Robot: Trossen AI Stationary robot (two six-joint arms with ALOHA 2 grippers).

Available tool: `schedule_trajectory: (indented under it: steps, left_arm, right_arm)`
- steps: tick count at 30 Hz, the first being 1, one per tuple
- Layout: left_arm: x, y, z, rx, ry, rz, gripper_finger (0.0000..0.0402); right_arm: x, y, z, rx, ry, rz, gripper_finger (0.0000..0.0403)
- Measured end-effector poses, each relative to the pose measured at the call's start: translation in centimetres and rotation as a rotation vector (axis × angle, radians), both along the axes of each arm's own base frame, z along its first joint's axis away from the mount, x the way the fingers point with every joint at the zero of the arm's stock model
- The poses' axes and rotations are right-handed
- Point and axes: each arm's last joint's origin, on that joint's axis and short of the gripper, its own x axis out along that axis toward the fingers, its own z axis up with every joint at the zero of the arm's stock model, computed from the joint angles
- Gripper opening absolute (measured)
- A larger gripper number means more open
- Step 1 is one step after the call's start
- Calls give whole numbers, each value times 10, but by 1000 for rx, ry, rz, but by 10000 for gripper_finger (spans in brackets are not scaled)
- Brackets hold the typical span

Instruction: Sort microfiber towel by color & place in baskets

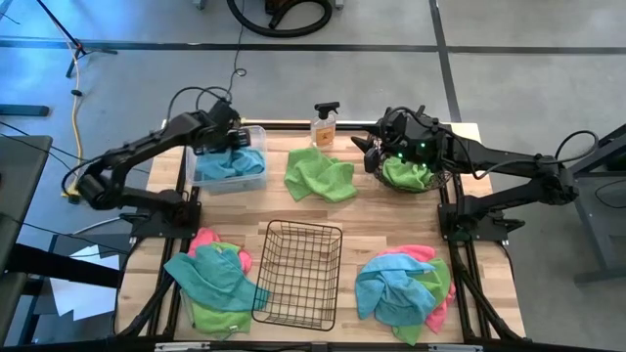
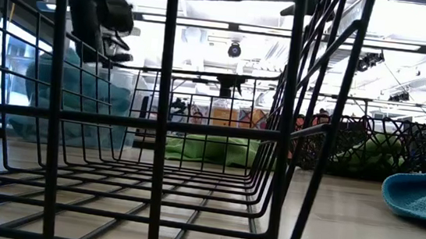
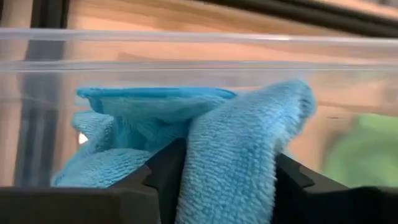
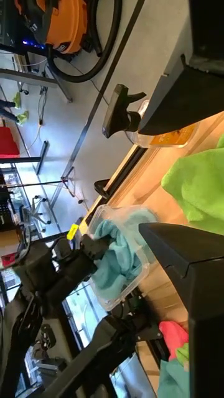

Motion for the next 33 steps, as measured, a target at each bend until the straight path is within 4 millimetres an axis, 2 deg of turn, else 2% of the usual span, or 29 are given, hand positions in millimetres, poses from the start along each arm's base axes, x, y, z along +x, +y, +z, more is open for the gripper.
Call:
schedule_trajectory:
  steps: [5,13,18,23,28,31,33]
  left_arm:
    - [-10,-13,22,47,-126,11,175]
    - [-26,-35,51,115,-309,7,177]
    - [-31,-40,67,200,-391,15,177]
    - [-28,-38,85,251,-327,-61,177]
    - [-25,-36,107,342,-144,-90,177]
    - [-20,-35,116,420,-52,-129,177]
    - [-14,-38,123,505,-64,-149,177]
  right_arm:
    - [0,0,1,-1,-6,0,240]
    - [0,0,1,-1,-6,1,240]
    - [0,0,1,-1,-6,1,240]
    - [0,0,1,-7,-2,3,240]
    - [0,0,1,-7,-2,3,240]
    - [0,0,1,0,-6,11,240]
    - [1,0,2,9,-22,22,240]
